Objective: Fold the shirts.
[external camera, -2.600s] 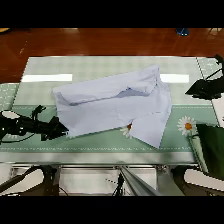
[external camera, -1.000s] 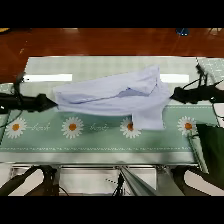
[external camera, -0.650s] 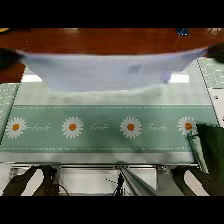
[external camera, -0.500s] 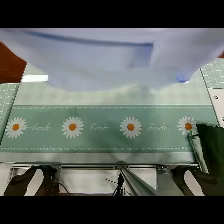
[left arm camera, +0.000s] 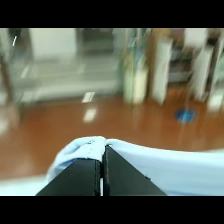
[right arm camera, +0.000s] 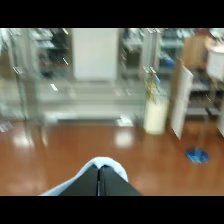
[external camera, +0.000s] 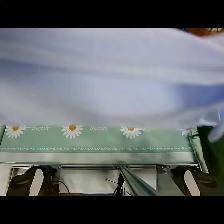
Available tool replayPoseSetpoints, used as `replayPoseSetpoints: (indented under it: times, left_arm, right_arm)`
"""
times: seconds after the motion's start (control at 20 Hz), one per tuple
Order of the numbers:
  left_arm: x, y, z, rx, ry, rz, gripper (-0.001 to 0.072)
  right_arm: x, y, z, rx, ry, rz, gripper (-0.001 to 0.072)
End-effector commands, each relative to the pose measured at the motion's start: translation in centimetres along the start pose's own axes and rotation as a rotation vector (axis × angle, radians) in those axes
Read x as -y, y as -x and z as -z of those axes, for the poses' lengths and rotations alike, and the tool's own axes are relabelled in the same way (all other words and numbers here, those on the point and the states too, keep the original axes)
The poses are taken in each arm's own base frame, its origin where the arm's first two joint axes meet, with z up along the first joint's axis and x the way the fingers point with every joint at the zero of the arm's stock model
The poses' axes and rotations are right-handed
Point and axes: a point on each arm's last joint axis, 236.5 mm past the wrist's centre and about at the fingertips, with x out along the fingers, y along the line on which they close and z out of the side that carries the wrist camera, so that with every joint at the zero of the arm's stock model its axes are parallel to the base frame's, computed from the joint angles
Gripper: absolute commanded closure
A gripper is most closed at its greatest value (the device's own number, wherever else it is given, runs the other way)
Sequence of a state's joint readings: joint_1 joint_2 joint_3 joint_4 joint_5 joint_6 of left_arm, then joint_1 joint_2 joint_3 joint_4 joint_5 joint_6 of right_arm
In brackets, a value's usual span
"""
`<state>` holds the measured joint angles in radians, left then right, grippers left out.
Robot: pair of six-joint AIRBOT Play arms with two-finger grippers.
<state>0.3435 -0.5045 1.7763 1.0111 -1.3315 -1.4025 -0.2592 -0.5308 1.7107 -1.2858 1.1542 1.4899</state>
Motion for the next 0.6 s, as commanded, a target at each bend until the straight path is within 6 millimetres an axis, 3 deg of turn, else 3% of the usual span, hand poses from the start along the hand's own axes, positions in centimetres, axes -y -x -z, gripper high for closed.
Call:
replayPoseSetpoints:
  times: [0.0,0.1,0.2,0.35,0.55]
  left_arm:
    - [-1.7,1.2,5.2,-0.224,0.012,-0.086,0.0683]
    - [-2.6,-0.5,7.1,-0.312,0.044,-0.076,0.0684]
    - [-4.0,-3.2,9.8,-0.411,0.097,-0.061,0.0684]
    - [-5.2,-8.5,15.0,-0.558,0.202,0.031,0.0683]
    - [-7.1,-16.4,22.1,-0.692,0.376,0.127,0.0683]
  right_arm:
    - [2.1,1.0,3.2,-0.152,0.028,0.095,0.0687]
    - [2.8,-1.2,6.5,-0.306,0.077,0.081,0.0687]
    - [3.6,-4.0,11.0,-0.51,0.095,0.051,0.0687]
    - [3.8,-10.7,15.8,-0.675,0.063,-0.02,0.0687]
    - [1.1,-19.7,26.1,-0.935,0.051,-0.154,0.0687]
